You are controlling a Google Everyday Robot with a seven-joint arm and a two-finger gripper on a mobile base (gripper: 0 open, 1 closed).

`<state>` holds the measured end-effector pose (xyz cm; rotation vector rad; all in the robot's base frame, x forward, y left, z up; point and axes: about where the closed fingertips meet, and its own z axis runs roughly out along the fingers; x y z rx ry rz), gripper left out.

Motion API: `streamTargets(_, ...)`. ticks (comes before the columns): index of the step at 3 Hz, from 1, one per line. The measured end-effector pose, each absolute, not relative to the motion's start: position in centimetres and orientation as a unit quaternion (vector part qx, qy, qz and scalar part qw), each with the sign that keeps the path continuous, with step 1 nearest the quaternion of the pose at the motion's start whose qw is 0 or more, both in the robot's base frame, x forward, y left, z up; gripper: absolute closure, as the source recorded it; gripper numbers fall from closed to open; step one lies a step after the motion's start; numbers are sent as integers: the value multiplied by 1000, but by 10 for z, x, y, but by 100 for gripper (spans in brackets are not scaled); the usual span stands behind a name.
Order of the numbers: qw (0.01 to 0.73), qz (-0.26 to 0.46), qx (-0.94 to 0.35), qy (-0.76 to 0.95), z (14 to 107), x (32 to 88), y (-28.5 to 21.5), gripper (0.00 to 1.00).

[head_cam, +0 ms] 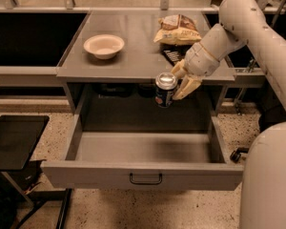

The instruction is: Pick pepsi can from top drawer and place on counter

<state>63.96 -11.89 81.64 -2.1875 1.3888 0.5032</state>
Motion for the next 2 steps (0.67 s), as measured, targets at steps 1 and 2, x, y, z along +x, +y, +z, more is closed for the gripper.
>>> streamTargets(1, 252, 183, -802, 510, 814, 644, -115, 100)
streamTargets(2, 265, 160, -805, 507, 843, 657, -113, 100)
